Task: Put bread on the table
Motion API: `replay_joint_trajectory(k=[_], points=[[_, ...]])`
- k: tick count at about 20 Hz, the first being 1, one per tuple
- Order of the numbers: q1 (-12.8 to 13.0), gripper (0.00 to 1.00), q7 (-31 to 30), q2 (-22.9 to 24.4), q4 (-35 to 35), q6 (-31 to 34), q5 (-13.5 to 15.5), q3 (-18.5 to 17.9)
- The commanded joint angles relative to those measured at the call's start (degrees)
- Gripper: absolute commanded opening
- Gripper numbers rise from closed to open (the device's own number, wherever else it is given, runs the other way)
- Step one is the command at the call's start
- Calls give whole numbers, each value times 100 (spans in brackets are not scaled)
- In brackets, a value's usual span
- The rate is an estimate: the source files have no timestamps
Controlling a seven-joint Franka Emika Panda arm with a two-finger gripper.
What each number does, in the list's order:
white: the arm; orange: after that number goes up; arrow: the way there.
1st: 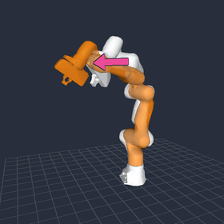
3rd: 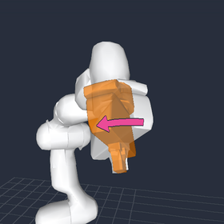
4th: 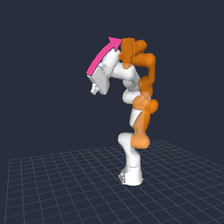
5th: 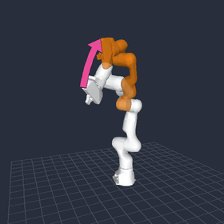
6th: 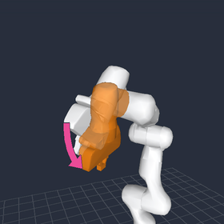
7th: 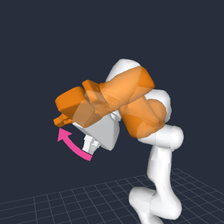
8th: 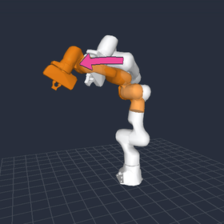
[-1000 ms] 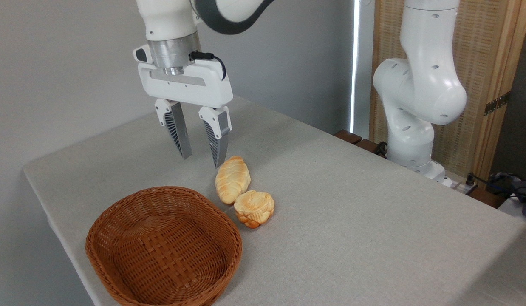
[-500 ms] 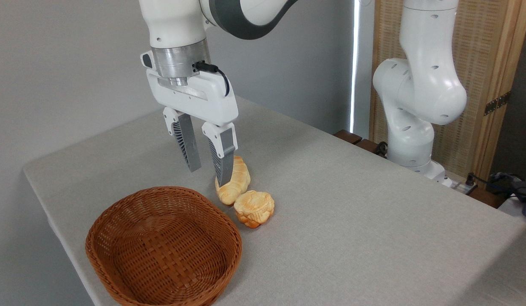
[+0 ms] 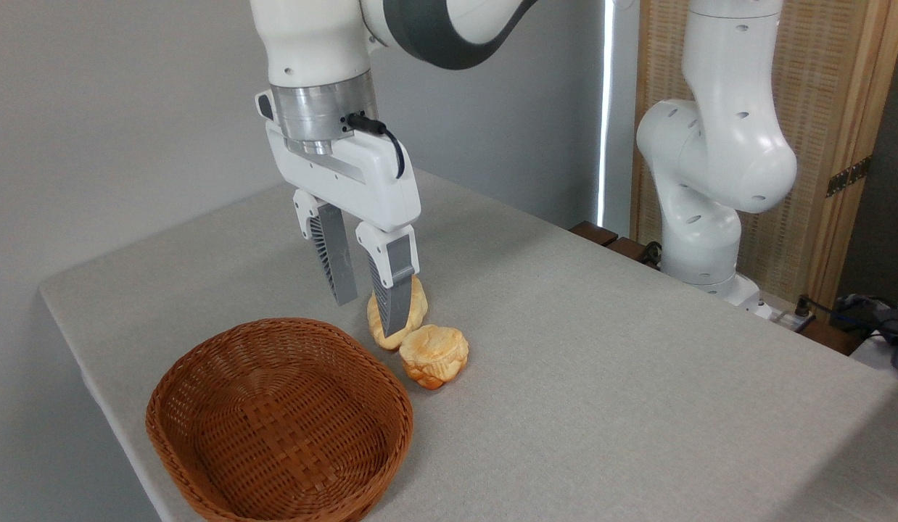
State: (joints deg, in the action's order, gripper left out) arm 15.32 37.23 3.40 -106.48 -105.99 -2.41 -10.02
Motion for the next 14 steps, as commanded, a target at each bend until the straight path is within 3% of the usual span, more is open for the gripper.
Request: replay_joint_trajectory(k=[1,14], points=[[67,100,91,3,110,0,66,-79],[50,100,346,-24,101,88,74,-96]])
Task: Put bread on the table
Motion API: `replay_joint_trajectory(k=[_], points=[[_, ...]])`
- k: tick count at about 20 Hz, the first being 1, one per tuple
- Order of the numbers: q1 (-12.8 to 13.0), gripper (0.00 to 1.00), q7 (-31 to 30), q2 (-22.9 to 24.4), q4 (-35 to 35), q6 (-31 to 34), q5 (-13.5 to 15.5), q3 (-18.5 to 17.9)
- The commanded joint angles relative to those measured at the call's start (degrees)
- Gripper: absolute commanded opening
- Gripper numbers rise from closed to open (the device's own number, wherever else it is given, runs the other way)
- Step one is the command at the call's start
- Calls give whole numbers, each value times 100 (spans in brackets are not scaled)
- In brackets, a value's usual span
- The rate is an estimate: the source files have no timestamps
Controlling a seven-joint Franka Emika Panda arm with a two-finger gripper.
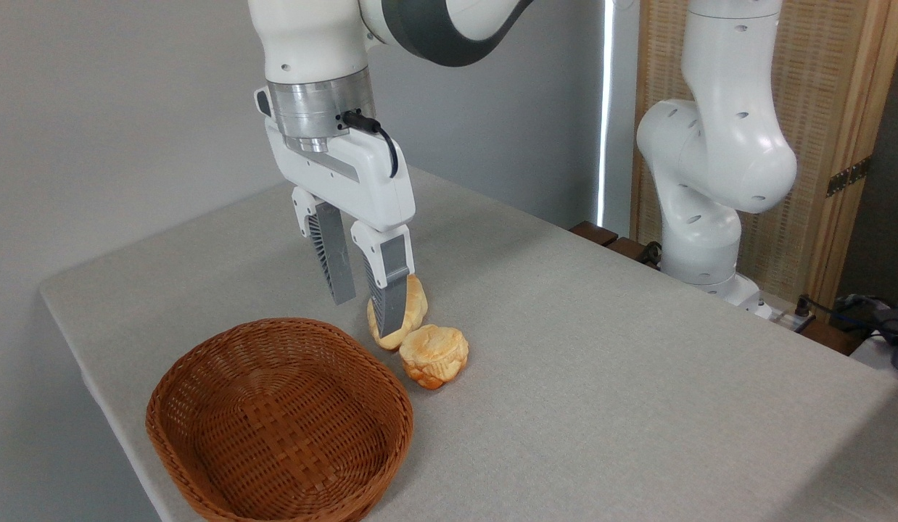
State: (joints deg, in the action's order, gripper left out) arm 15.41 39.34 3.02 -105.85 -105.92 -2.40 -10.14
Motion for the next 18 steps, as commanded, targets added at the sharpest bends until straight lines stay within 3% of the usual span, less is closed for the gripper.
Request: replay_joint_trajectory(k=[1,3,8,18], points=[[-63,100,144,14,46,80,81,-50],[-362,100,170,14,47,80,134,108],[-1214,100,188,14,47,80,248,942],[-1260,100,170,14,38,124,284,1023]])
